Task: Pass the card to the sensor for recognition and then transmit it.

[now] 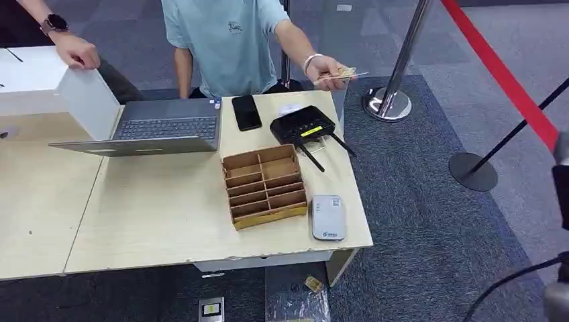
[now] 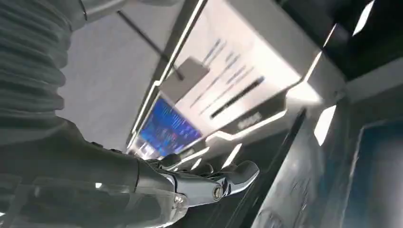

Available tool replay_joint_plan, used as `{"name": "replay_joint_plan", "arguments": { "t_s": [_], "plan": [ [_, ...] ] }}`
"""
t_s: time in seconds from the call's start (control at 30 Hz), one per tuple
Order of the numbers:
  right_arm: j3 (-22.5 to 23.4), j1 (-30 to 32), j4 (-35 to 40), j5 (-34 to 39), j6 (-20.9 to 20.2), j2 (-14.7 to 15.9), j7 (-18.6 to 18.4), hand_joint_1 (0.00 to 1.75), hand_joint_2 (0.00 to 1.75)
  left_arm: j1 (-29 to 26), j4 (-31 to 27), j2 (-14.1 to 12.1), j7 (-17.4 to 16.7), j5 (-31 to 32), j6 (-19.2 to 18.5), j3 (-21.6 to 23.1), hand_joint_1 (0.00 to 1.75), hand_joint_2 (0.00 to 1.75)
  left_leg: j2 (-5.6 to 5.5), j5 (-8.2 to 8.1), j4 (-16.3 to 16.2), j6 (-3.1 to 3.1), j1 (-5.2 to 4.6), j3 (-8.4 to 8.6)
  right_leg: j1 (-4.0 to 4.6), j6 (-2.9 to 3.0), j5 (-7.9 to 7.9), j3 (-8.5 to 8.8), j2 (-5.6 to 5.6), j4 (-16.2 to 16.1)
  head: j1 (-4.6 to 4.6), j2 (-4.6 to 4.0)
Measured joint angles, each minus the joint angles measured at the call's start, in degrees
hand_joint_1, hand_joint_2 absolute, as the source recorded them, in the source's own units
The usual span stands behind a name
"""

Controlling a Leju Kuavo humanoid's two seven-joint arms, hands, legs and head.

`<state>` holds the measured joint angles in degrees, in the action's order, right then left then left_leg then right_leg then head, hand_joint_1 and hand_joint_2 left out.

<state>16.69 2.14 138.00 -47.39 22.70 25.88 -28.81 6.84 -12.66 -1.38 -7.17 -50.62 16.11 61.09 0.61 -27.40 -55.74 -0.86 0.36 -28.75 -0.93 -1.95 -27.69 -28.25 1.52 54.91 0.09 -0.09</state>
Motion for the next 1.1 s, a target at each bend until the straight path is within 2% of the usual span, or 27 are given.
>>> {"name": "replay_joint_plan", "arguments": {
  "t_s": [0.1, 0.2, 0.3, 0.43, 0.67, 0.97, 1.1],
  "plan": [
    [-9.6, -5.1, -1.4, 0.8, -5.5, 1.7, 0.8, 0.0, 1.75, 0.4, 0.0, 0.0, 0.2, 1.3, -0.9, 0.7, 0.0, 1.75, 0.06, 0.01, 0.0, 0.0, 0.06, 0.07, 0.07, 0.01, 0.01, 0.05, -0.05, 0.0, 0.0, 0.0],
    [-17.1, -10.4, -5.9, 3.1, -8.1, 1.8, 3.1, 0.0, 1.75, 0.4, 0.0, 0.0, 0.5, 2.5, -1.7, 1.5, 0.0, 1.75, -0.04, 0.07, 0.0, -0.03, 0.06, 0.03, 0.06, 0.02, 0.02, 0.01, 0.06, 0.0, -0.02, 0.0],
    [-23.4, -14.0, -9.9, 3.5, -8.5, 1.8, 4.4, 0.0, 1.75, 0.6, 0.0, -0.1, 0.7, 2.8, -1.8, 2.0, 0.0, 1.75, -0.1, 0.07, 0.0, -0.04, 0.07, 0.05, 0.07, 0.02, 0.01, 0.01, 0.08, 0.0, -0.02, 0.0],
    [-28.8, -16.4, -13.1, 3.8, -8.5, 2.0, 4.4, 0.0, 1.75, 0.5, 0.0, -0.1, 0.7, 2.8, -1.8, 2.4, 0.0, 1.75, -0.14, 0.04, 0.0, -0.05, 0.07, 0.03, 0.07, 0.01, -0.01, -0.03, 0.11, 0.0, -0.02, 0.0],
    [-33.8, -17.8, -16.0, 3.8, -8.5, 2.1, 4.4, 0.0, 1.75, 0.4, 0.0, -0.2, 0.7, 2.8, -1.8, 3.2, 0.0, 1.75, -0.07, 0.03, 0.0, -0.04, 0.06, 0.01, 0.07, 0.01, -0.03, -0.05, 0.1, 0.0, 0.0, 0.0],
    [-36.6, -18.7, -17.9, 4.2, -8.5, 2.1, 4.5, 0.0, 1.75, 0.4, 0.0, -0.2, 0.7, 3.1, -1.8, 3.5, 0.0, 1.75, -0.05, 0.03, 0.0, -0.04, 0.06, 0.03, 0.07, 0.01, -0.02, -0.04, 0.09, 0.0, -0.02, 0.0],
    [-39.2, -22.5, -21.4, 3.5, -9.5, 1.5, 7.5, 0.0, 1.75, 0.4, 0.0, -0.2, 1.1, 4.4, -2.3, 3.9, 0.0, 1.75, -0.03, 0.03, 0.0, -0.04, 0.06, 0.02, 0.07, 0.01, -0.02, -0.03, 0.01, 0.0, -0.02, 0.0]
  ]
}}
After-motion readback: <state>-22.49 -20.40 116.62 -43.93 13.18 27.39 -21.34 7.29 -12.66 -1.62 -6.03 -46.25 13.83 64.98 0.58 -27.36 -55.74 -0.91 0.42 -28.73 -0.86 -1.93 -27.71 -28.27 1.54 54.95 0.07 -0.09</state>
